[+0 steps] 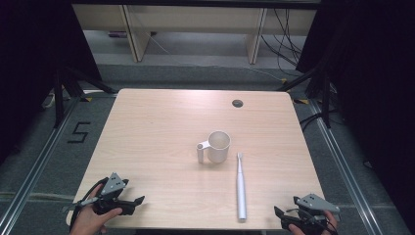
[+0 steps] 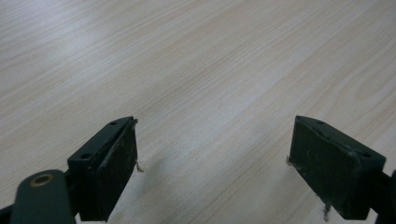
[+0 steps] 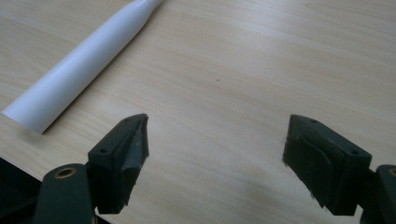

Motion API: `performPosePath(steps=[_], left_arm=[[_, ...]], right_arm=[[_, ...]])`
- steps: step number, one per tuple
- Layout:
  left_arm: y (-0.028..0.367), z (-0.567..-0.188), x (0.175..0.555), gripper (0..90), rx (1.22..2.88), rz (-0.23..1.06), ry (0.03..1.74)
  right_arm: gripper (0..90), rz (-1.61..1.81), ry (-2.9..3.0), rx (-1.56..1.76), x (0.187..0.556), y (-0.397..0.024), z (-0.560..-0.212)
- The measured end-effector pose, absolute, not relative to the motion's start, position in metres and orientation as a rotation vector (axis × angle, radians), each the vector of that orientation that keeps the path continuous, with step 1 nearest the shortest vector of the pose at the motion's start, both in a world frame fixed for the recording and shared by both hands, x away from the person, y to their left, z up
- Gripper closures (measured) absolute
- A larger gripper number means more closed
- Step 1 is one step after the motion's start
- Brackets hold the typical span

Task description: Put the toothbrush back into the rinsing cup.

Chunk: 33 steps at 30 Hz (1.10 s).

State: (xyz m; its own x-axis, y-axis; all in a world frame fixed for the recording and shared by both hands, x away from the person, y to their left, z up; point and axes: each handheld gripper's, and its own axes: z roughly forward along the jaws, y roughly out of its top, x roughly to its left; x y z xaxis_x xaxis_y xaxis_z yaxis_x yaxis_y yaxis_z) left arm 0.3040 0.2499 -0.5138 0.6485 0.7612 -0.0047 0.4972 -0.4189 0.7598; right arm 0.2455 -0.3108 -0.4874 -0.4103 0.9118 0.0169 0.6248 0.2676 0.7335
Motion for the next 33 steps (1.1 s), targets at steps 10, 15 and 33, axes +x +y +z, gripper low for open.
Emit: performPosePath(steps=[10,15,33], left_arm=[[0.250,-0.513,0.304,14.8,2.116,0.442,0.978],[0.250,-0.514,0.304,14.8,2.111,0.441,0.984],[0.251,-0.513,0.304,14.7,2.124,0.453,0.985]], right_arm=[[24.5,0.972,2.141,1.388,0.246,-0.309,-0.486],[26.0,1.016,2.149,1.390,0.248,-0.306,-0.483],[31.3,1.076,2.240,1.249,0.268,-0.272,-0.467]])
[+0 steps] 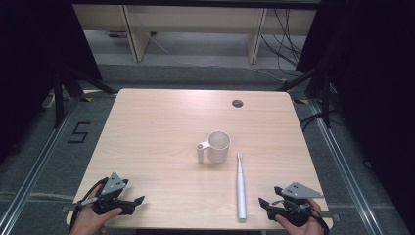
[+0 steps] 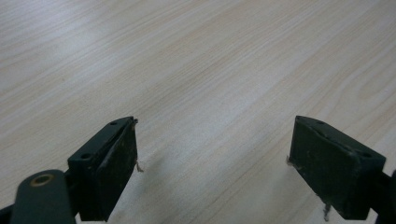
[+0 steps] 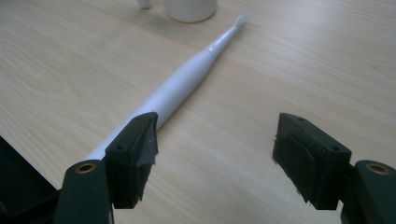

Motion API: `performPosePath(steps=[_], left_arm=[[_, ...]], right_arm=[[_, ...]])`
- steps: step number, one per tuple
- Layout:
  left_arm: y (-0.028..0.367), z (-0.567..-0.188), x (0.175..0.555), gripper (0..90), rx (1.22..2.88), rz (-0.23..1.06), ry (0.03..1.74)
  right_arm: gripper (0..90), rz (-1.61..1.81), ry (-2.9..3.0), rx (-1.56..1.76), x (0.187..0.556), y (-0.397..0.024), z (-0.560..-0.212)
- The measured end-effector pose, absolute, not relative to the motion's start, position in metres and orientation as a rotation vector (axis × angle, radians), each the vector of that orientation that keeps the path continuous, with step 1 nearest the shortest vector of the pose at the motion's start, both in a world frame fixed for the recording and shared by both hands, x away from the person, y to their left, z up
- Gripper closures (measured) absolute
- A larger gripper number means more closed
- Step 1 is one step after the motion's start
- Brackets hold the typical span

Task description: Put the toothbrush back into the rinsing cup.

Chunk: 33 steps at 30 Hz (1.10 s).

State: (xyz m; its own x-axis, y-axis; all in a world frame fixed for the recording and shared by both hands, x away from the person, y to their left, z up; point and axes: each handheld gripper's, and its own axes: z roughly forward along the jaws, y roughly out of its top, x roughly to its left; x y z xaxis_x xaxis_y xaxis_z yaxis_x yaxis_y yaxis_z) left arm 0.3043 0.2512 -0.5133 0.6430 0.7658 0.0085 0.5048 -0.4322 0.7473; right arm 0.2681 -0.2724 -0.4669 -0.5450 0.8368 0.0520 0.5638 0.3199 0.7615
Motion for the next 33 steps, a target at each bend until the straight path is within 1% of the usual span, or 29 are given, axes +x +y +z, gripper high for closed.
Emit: performPosePath(steps=[1,2,5,8,16,17,18,19,26,33], left_arm=[[0.251,-0.513,0.304,14.7,2.122,0.452,0.987],[0.251,-0.513,0.304,14.8,2.122,0.452,0.988],[0.251,-0.513,0.304,14.8,2.120,0.451,0.989],[0.251,-0.513,0.304,14.8,2.121,0.451,0.989],[0.251,-0.513,0.304,14.8,2.123,0.450,0.988],[0.251,-0.513,0.304,14.8,2.126,0.452,0.985],[0.251,-0.513,0.304,14.7,2.126,0.452,0.985],[0.251,-0.513,0.304,14.7,2.122,0.450,0.988],[0.251,-0.513,0.304,14.8,2.122,0.450,0.987],[0.251,-0.513,0.304,14.8,2.118,0.448,0.990]], right_arm=[[32.0,1.080,2.249,1.246,0.269,-0.270,-0.466],[35.2,1.089,2.268,1.244,0.271,-0.265,-0.466],[38.8,1.080,2.318,1.192,0.277,-0.252,-0.465],[40.0,1.079,2.337,1.181,0.279,-0.245,-0.465],[48.7,1.077,2.382,1.158,0.284,-0.232,-0.465],[53.0,1.085,2.407,1.130,0.286,-0.229,-0.466],[53.0,1.085,2.407,1.130,0.286,-0.229,-0.466],[55.0,1.090,2.416,1.128,0.287,-0.228,-0.466],[74.8,1.087,2.469,1.033,0.294,-0.214,-0.467],[88.4,1.075,2.527,0.985,0.301,-0.196,-0.470]])
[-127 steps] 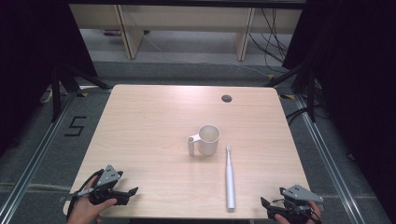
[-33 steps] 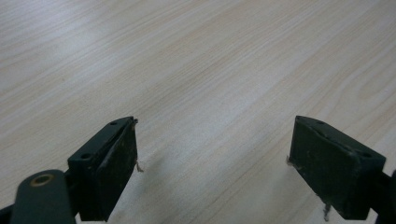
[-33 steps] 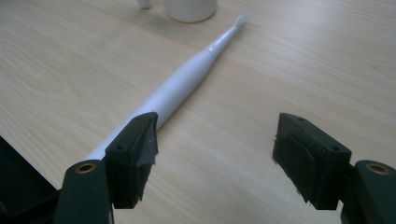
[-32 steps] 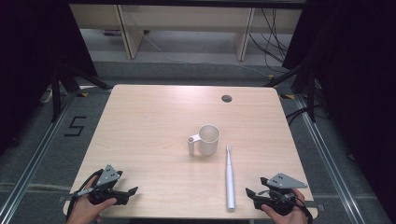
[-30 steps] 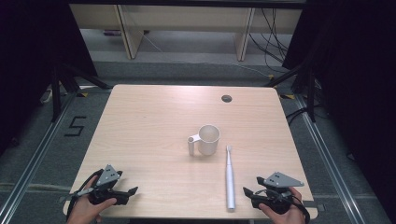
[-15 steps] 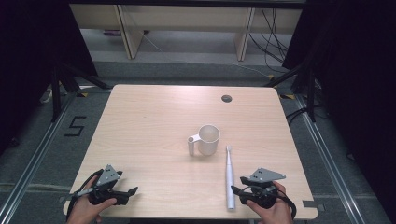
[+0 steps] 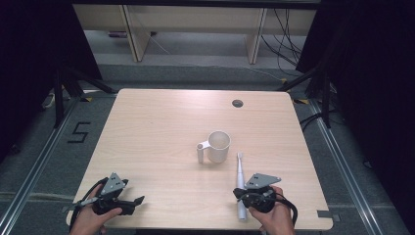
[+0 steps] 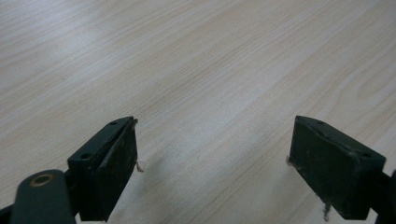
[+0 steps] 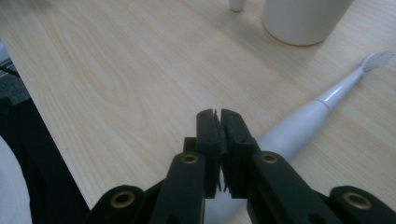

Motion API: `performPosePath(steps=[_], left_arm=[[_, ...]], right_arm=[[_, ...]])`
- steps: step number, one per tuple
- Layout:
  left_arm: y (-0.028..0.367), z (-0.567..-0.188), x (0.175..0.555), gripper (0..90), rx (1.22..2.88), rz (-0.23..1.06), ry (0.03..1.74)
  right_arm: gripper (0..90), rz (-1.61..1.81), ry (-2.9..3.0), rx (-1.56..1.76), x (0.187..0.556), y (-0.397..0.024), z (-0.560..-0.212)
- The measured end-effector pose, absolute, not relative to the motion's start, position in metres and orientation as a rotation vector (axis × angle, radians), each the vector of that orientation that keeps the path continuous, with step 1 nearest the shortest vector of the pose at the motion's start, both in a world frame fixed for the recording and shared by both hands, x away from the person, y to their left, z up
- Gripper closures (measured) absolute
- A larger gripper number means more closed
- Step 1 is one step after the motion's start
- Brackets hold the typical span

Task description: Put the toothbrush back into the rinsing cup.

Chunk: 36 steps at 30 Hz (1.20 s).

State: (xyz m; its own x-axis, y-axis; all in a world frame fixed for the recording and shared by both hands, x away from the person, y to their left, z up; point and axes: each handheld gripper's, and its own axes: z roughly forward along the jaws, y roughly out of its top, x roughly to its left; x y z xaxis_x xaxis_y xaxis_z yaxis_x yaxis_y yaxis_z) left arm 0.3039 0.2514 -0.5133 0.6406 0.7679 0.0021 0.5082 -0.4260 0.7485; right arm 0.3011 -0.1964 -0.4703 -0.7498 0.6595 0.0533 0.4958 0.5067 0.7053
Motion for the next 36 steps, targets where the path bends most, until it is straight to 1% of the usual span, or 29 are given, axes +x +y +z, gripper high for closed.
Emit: performPosePath(steps=[2,5,8,10,14,22,29,36], left_arm=[[0.252,-0.513,0.304,14.8,2.118,0.440,0.984],[0.250,-0.514,0.303,14.8,2.098,0.437,0.993],[0.251,-0.513,0.304,14.8,2.116,0.442,0.987],[0.250,-0.514,0.304,14.8,2.088,0.438,0.990],[0.251,-0.513,0.303,14.7,2.096,0.439,0.989],[0.250,-0.513,0.303,14.8,2.097,0.437,0.990],[0.252,-0.513,0.304,14.8,2.134,0.442,0.972],[0.252,-0.513,0.304,14.8,2.133,0.439,0.976]], right_arm=[[90.0,1.049,2.539,0.965,0.303,-0.192,-0.473],[90.0,1.023,2.565,0.957,0.304,-0.189,-0.474],[90.0,1.013,2.587,0.974,0.303,-0.185,-0.477],[90.0,1.011,2.587,0.946,0.303,-0.184,-0.480],[90.0,0.987,2.621,0.909,0.301,-0.181,-0.485],[90.0,0.934,2.649,0.909,0.295,-0.187,-0.489],[90.0,0.919,2.663,0.921,0.288,-0.196,-0.491],[90.0,0.914,2.662,0.941,0.289,-0.207,-0.489]])
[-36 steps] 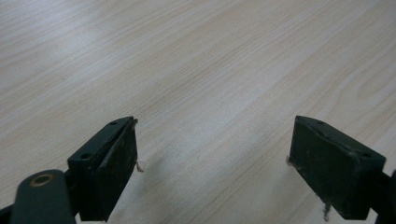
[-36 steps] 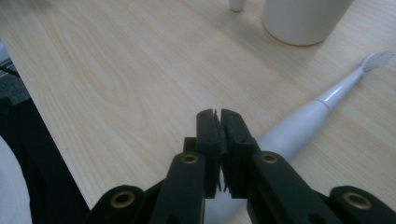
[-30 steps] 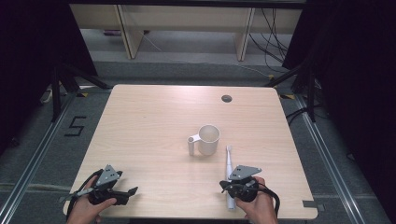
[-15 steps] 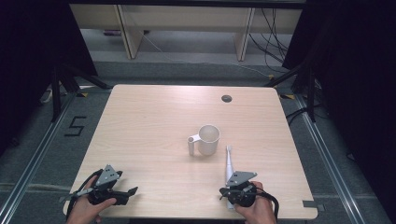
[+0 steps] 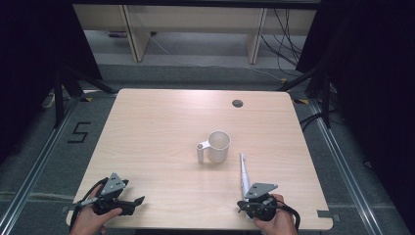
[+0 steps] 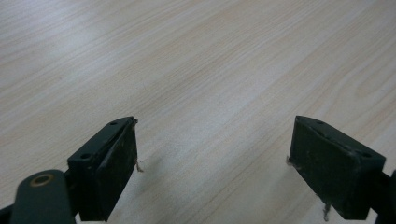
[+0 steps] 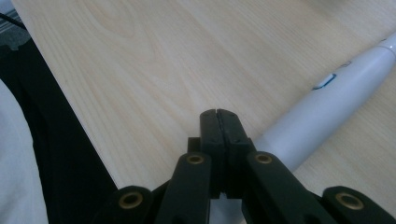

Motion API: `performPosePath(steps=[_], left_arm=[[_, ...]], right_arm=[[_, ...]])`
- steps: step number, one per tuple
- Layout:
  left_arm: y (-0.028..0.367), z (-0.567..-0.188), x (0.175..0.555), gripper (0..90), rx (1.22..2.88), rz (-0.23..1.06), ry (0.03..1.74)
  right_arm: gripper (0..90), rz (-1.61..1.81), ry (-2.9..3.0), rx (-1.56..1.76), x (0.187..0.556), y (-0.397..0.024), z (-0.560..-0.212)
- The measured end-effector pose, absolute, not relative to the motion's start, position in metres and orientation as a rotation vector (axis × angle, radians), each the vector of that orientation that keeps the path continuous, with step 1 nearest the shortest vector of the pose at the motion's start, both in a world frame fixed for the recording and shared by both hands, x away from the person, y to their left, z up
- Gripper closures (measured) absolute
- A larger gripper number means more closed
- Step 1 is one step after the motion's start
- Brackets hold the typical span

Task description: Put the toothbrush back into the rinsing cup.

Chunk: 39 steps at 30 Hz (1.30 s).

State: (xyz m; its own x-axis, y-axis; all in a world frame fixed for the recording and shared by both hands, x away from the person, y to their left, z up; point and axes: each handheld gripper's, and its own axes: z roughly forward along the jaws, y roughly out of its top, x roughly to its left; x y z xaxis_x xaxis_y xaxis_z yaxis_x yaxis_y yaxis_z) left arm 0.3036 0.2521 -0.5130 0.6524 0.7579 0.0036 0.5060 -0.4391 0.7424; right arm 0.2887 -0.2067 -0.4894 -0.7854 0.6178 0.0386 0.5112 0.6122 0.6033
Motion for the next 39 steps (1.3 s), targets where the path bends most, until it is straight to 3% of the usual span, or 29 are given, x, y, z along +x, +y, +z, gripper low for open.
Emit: performPosePath(steps=[39], left_arm=[[0.252,-0.514,0.304,14.8,2.140,0.438,0.975]], right_arm=[[90.0,0.918,2.535,1.130,0.278,-0.279,-0.487]])
